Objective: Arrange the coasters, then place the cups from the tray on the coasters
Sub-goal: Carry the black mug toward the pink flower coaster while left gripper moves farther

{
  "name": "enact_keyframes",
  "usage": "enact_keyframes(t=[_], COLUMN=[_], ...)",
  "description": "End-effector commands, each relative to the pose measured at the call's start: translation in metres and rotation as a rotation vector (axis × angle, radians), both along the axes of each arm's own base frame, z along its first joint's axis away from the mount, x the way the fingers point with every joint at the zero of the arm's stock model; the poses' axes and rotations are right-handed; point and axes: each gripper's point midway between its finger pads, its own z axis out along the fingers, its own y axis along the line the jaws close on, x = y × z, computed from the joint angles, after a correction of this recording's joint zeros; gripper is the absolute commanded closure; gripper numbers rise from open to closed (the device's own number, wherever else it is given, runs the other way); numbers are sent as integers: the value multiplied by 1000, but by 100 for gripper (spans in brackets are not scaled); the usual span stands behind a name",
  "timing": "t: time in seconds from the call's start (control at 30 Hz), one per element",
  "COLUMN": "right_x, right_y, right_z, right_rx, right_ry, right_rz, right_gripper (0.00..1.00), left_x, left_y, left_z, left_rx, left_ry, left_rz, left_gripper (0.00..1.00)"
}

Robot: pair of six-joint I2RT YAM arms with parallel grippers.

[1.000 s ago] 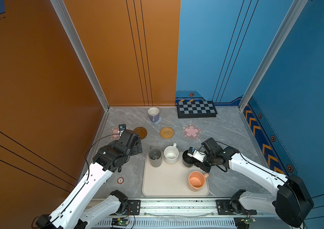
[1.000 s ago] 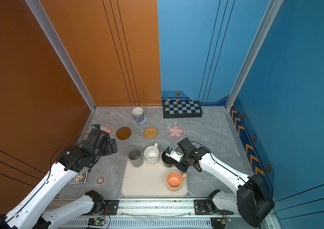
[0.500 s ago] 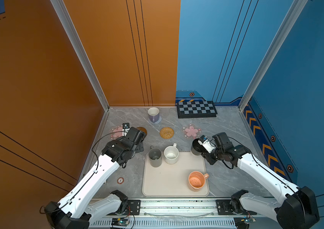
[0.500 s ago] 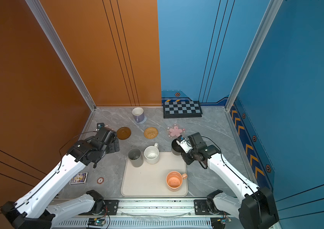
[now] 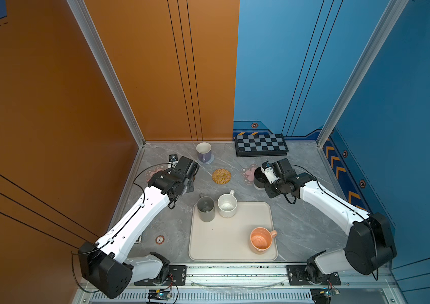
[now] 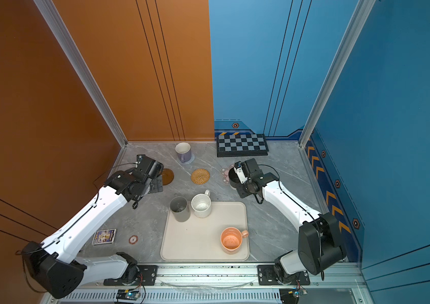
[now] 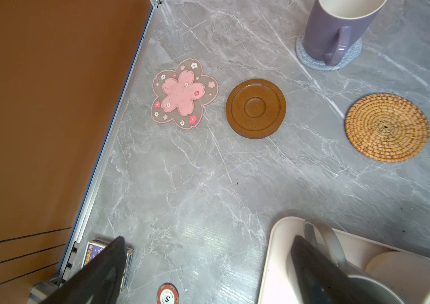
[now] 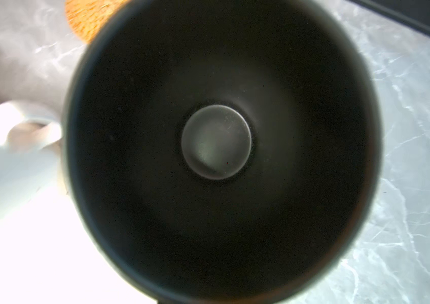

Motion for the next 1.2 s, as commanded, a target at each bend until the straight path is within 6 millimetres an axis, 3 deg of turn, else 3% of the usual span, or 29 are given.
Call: enact_keyframes(t=[0.0,0.57,1.0,1.17], right_x=[45,108,129,127], right_y=[-1,20,27,24], right_z=[41,17,-3,-7], right_rx=[0,0,37,46], right_ry=[-181,-161,-127,-114], right_rz=[-107,-210,-248,-268], right_gripper=[100,100,100,100], left_x=[11,39,59,66], left_y=[0,10,10,9], left_z=[13,-4,-21,-24], left_rx=[19,-71,-73,-74], left_ry=[-35,26,72,81], left_rz=[-22,4,15,15], left_gripper=[2,2,2,2])
